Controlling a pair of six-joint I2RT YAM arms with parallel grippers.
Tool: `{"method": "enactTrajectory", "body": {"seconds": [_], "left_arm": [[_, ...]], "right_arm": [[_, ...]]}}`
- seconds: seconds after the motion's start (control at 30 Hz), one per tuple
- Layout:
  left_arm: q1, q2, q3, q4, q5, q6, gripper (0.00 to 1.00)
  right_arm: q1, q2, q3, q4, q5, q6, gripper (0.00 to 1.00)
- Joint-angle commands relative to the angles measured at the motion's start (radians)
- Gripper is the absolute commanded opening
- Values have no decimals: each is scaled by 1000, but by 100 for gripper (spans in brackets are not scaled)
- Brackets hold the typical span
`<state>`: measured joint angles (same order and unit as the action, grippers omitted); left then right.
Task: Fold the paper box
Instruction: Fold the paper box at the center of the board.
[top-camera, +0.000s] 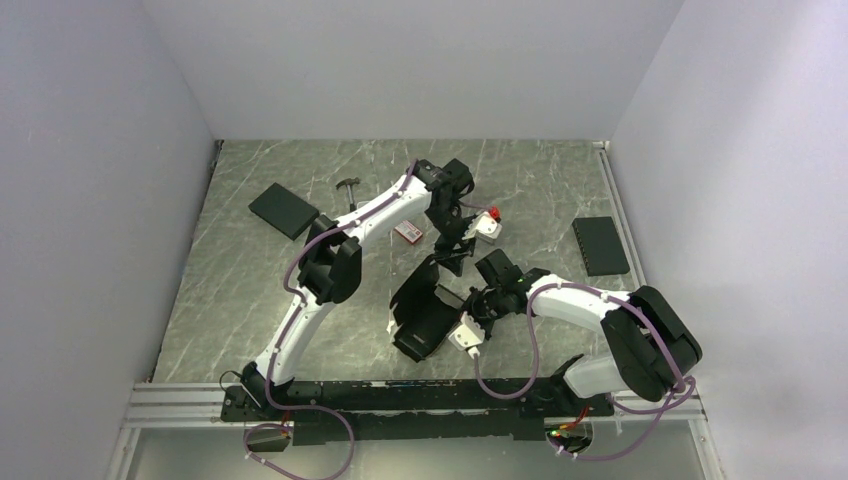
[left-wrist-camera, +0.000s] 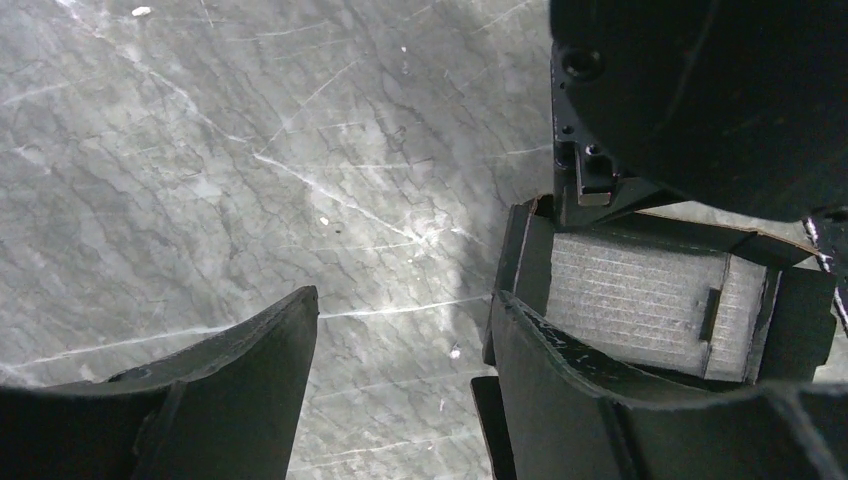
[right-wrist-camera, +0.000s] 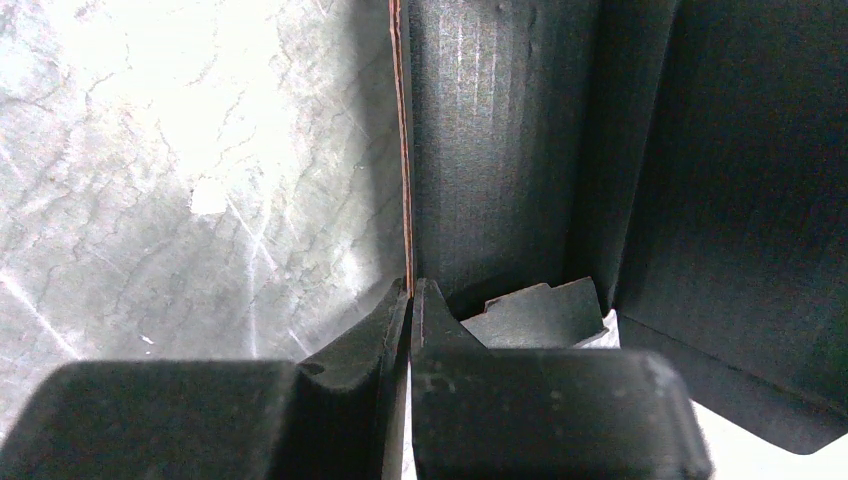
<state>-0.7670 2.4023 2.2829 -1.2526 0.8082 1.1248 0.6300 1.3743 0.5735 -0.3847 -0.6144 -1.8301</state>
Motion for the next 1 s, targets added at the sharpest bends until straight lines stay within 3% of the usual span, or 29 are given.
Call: {"method": "enactTrajectory", "body": {"seconds": [0.0, 0.63, 0.97], "left_arm": [[1, 16, 22, -36, 73, 78, 69], [6, 18, -67, -46, 125, 74, 70], [-6, 16, -121, -22, 76, 64, 63]], "right_arm": [[12, -15, 3, -8, -27, -55, 0], [36, -29, -11, -12, 57, -156, 0], [41, -29, -7, -17, 61, -152, 0]]}}
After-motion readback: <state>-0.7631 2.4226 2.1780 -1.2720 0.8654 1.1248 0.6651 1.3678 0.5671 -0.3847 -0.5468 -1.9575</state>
